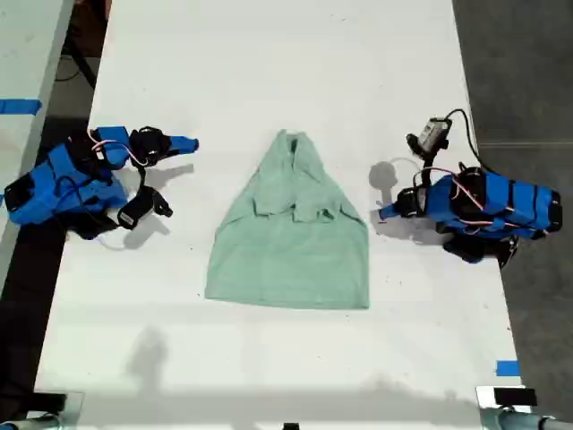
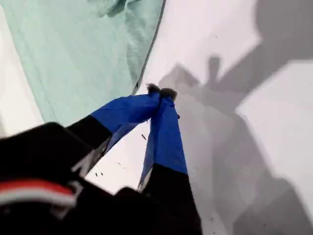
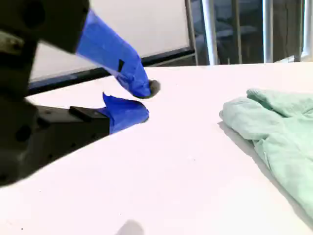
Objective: Fold t shirt
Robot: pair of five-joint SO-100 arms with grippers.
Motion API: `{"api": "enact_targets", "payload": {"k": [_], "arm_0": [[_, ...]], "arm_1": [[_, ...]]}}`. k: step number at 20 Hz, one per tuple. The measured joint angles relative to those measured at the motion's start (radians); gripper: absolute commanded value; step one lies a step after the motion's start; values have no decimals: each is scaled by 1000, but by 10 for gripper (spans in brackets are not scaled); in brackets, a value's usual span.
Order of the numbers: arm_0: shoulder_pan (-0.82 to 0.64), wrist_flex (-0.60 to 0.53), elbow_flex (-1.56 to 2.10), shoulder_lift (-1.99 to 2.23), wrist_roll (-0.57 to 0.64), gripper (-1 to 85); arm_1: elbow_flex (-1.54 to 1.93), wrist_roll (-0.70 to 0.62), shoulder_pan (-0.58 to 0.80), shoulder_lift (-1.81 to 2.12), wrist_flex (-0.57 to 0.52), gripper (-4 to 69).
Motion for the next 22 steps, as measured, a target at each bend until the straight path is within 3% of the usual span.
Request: {"api": "enact_targets", "payload": {"k": [2,4,5,14,17,22], "arm_0": [[0,14,0,0,-49,-4],[0,17,0,2,-98,-4],[0,17,0,2,-101,-4],[0,17,0,2,-101,-4],[0,17,0,2,-101,-4],[0,17,0,2,-101,-4]], "arm_1": [[0,55,-2,0,17,-13],[0,262,2,0,28,-13],[0,304,5,0,28,-13],[-52,380,-32,-49,57,-19],[-264,477,-143,-285,40,-19],[-785,595,-405,-1149,-54,-19]]}}
